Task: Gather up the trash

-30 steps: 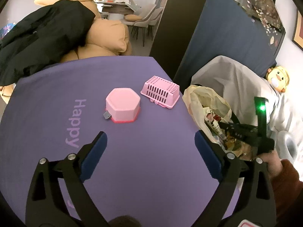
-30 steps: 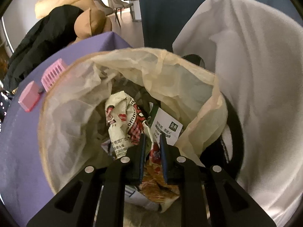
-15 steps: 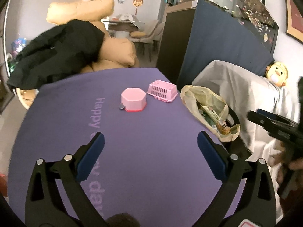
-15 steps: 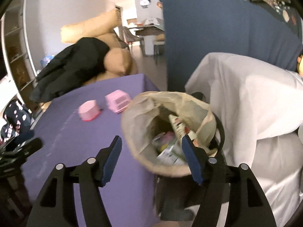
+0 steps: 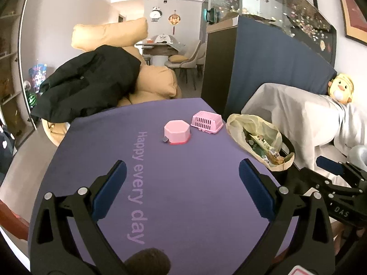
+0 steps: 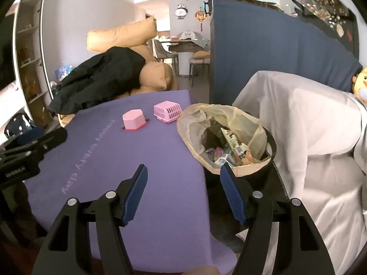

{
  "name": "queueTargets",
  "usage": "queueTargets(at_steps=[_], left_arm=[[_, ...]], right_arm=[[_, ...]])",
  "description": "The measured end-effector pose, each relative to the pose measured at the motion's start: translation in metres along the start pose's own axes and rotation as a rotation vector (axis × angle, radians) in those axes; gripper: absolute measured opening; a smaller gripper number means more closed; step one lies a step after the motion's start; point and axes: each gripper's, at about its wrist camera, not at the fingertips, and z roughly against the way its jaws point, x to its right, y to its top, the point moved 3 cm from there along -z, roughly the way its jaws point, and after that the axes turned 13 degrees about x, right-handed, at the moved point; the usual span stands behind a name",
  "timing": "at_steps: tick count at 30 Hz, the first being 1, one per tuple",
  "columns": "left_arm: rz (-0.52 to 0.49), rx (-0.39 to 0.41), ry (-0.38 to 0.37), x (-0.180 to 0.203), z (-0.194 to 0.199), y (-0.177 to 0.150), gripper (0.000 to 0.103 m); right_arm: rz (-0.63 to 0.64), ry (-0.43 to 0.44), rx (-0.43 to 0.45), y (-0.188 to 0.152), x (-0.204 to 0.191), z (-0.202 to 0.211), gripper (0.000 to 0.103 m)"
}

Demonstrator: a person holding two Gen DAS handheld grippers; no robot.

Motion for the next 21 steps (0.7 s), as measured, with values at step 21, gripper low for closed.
queueTargets(at_steps=[21], left_arm=[[-0.013, -0.019, -0.009, 0.0091, 0.0001, -0.0032, 0.094]], right_arm=[[0.021, -0.031, 0.033, 0.0051, -0.0051, 0.0082, 0.062]])
